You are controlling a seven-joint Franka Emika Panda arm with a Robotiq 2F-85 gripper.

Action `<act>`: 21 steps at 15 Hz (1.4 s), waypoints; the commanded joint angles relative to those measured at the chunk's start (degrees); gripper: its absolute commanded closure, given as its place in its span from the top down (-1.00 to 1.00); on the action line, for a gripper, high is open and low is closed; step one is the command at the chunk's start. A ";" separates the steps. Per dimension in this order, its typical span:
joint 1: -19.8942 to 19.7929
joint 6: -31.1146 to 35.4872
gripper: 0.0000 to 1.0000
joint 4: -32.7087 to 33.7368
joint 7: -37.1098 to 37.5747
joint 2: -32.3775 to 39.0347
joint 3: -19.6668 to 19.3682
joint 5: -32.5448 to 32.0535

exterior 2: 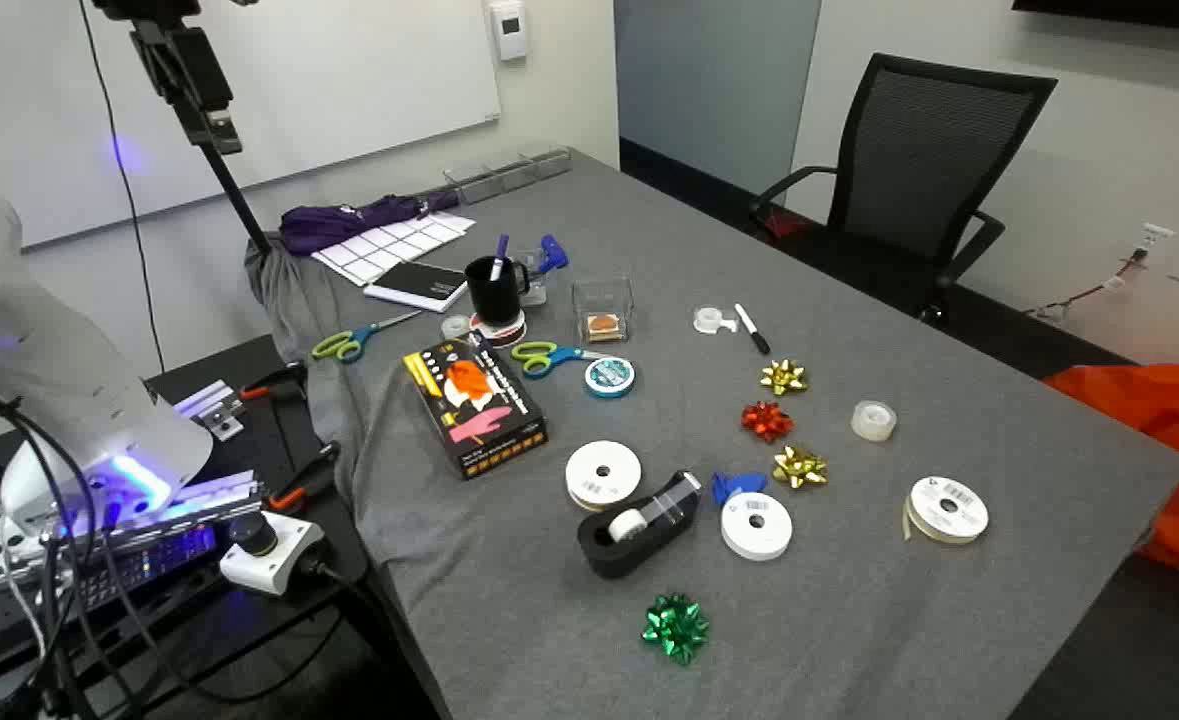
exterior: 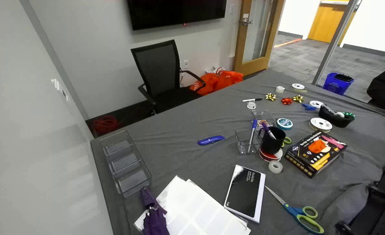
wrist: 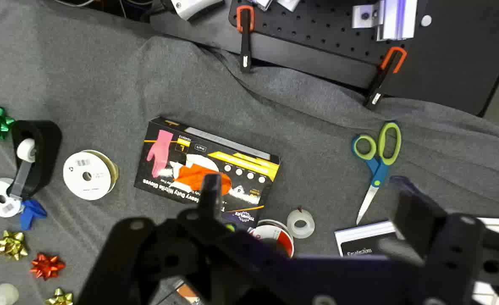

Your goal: Move the black mug to the left.

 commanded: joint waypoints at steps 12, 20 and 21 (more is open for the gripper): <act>1.02 -0.20 1.00 0.14 0.66 0.06 -0.67 -0.50; 1.65 12.79 1.00 2.55 9.94 10.03 1.50 2.95; 1.52 15.18 1.00 2.91 11.02 11.76 1.66 3.28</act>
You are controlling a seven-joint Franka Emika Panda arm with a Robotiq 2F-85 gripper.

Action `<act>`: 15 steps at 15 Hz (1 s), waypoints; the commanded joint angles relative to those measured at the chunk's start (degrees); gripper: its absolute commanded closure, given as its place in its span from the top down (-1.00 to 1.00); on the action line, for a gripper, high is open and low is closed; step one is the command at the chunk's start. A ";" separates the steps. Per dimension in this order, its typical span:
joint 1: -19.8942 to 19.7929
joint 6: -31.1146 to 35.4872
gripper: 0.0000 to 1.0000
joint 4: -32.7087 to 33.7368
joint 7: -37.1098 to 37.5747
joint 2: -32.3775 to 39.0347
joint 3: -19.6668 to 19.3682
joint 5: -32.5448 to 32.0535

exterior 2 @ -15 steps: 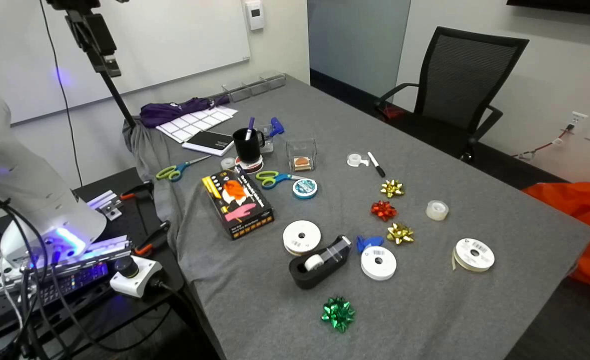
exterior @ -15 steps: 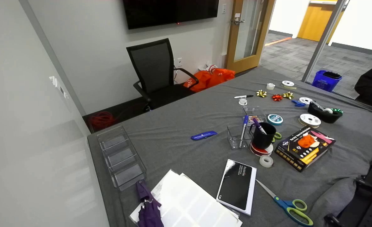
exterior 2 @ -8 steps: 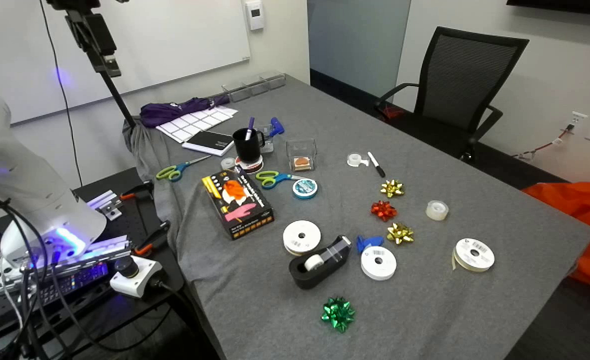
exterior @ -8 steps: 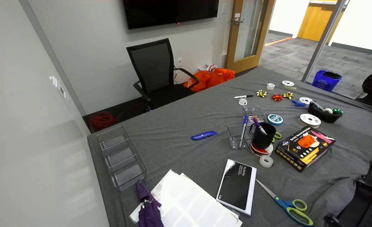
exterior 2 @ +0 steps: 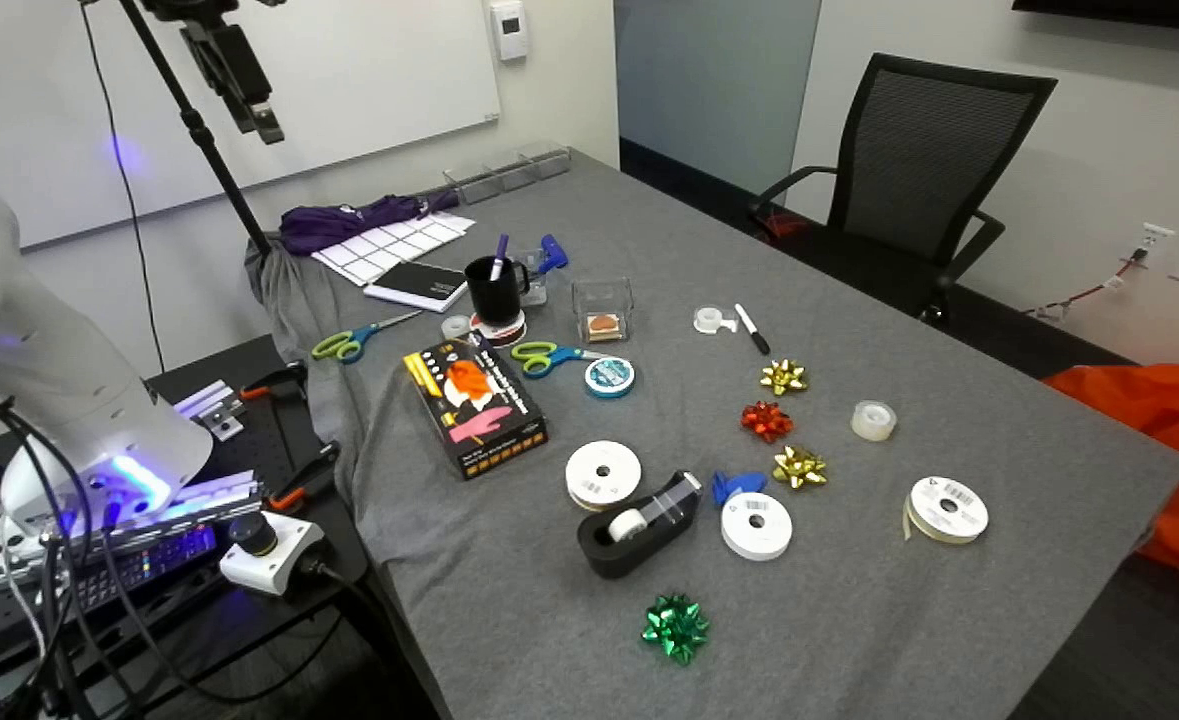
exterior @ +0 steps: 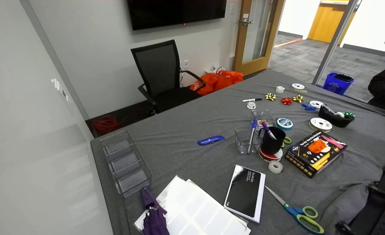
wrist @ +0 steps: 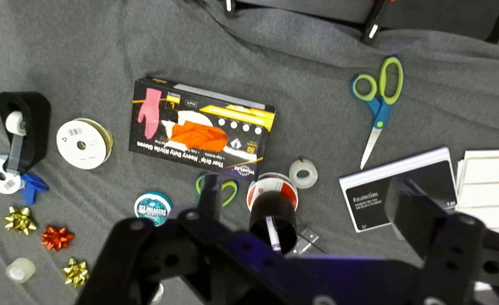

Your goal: Move the black mug to the left.

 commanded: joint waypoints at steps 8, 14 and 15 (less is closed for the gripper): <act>-0.75 16.90 1.00 5.84 5.25 20.20 -0.84 7.77; -1.01 21.58 1.00 9.48 6.18 27.72 -2.93 16.19; -1.46 23.58 1.00 9.89 7.25 28.94 -2.65 16.55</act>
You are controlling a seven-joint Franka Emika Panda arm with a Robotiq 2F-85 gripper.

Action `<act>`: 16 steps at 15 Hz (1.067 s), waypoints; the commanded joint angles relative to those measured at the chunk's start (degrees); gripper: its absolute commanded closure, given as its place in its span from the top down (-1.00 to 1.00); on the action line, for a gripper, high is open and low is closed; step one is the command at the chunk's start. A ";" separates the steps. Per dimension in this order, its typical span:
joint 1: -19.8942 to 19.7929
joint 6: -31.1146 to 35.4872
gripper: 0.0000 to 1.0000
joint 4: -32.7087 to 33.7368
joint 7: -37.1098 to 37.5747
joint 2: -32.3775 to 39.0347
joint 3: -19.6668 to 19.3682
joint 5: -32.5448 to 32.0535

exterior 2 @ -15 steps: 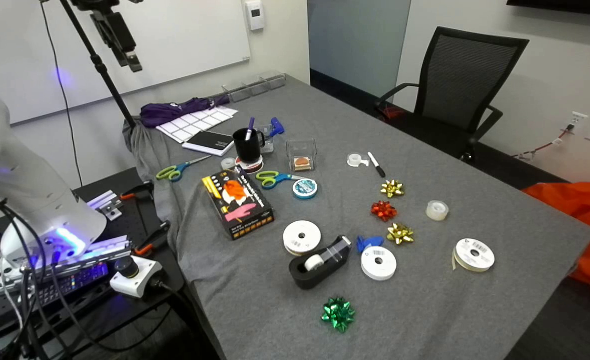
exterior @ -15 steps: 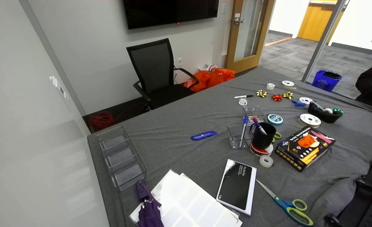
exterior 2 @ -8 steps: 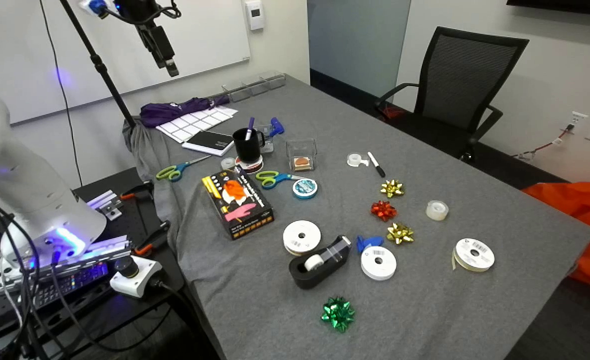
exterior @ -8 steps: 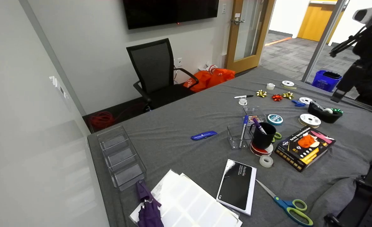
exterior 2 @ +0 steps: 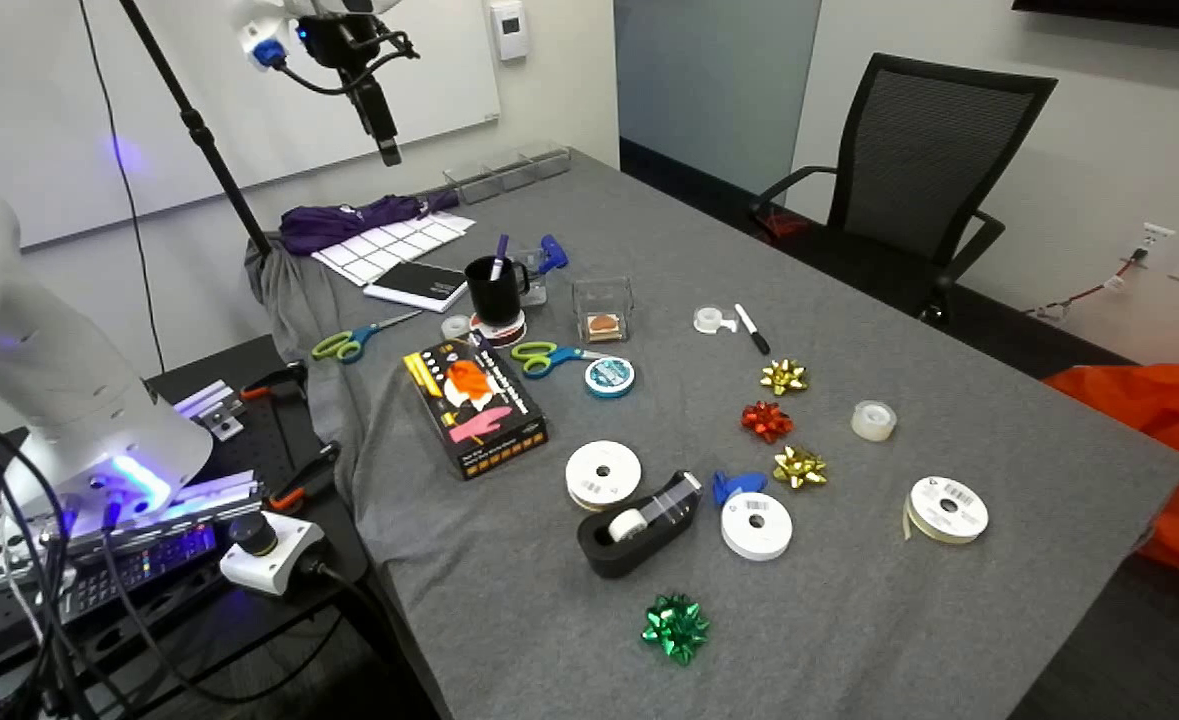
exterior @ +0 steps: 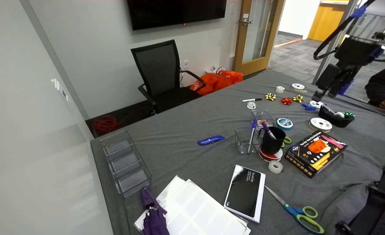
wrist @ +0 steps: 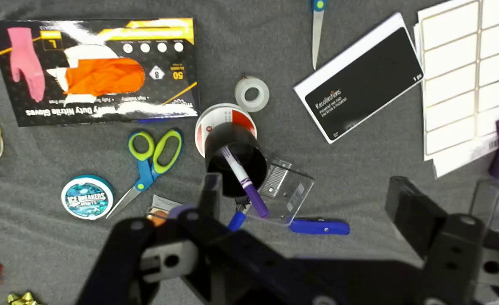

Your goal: Move the black mug to the left.

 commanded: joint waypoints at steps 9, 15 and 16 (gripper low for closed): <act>-1.64 5.65 1.00 3.09 3.42 5.88 1.08 1.22; -2.47 13.91 1.00 2.83 7.82 13.56 1.64 0.91; -2.73 15.81 1.00 2.79 8.43 15.34 1.65 0.29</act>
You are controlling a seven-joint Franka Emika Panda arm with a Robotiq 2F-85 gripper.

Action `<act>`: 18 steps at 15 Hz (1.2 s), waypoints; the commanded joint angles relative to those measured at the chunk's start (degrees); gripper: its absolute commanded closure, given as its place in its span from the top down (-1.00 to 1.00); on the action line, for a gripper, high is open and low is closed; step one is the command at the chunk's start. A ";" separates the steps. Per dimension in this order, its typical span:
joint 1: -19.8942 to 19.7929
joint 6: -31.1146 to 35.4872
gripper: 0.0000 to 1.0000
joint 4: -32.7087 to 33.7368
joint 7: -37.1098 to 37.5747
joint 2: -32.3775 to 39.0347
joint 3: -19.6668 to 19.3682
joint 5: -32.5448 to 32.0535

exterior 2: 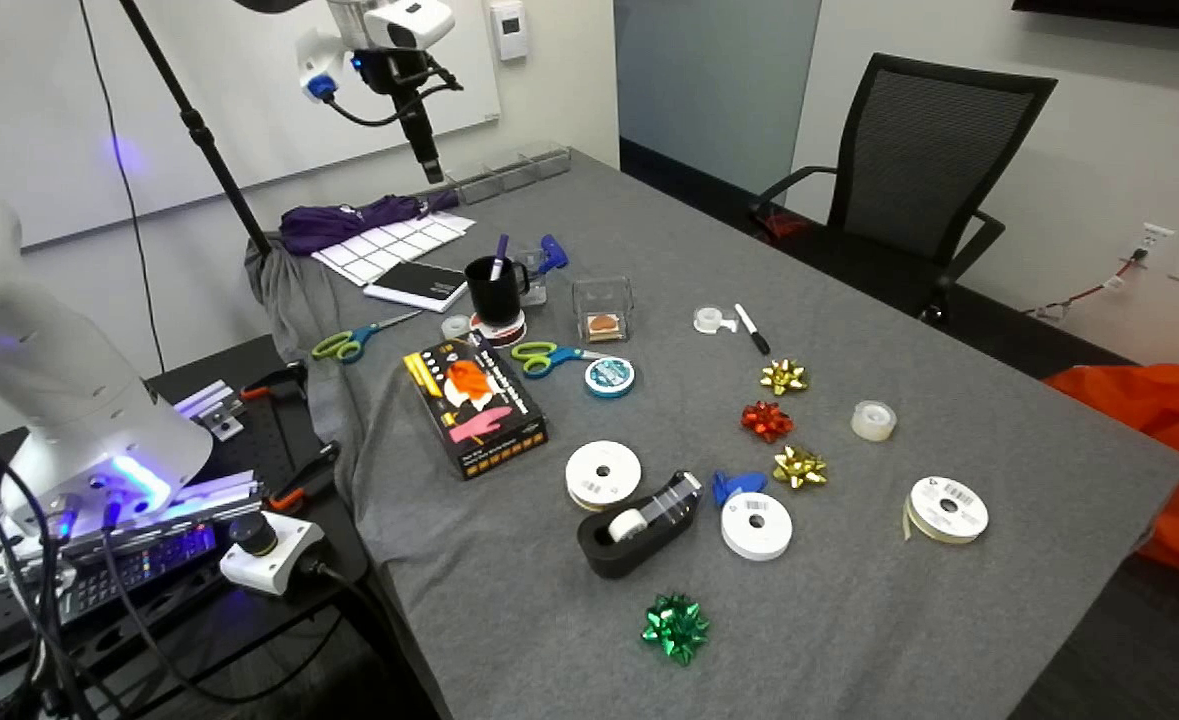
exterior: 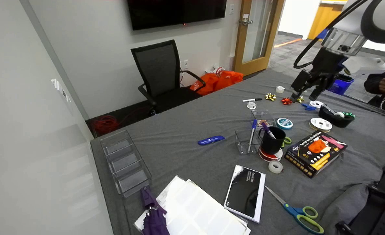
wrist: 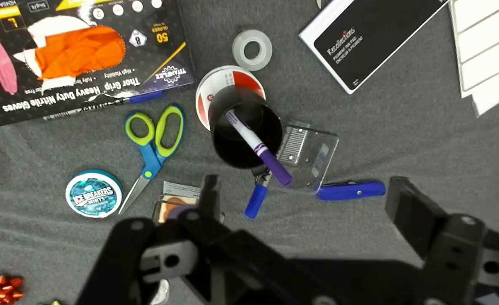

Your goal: Move the black mug to the left.

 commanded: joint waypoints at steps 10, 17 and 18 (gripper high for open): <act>-2.49 12.90 1.00 -0.05 15.66 19.32 0.01 -20.03; -1.10 24.48 1.00 1.12 16.30 26.83 -1.41 -20.74; -0.69 25.92 1.00 1.18 16.27 27.72 -1.81 -20.84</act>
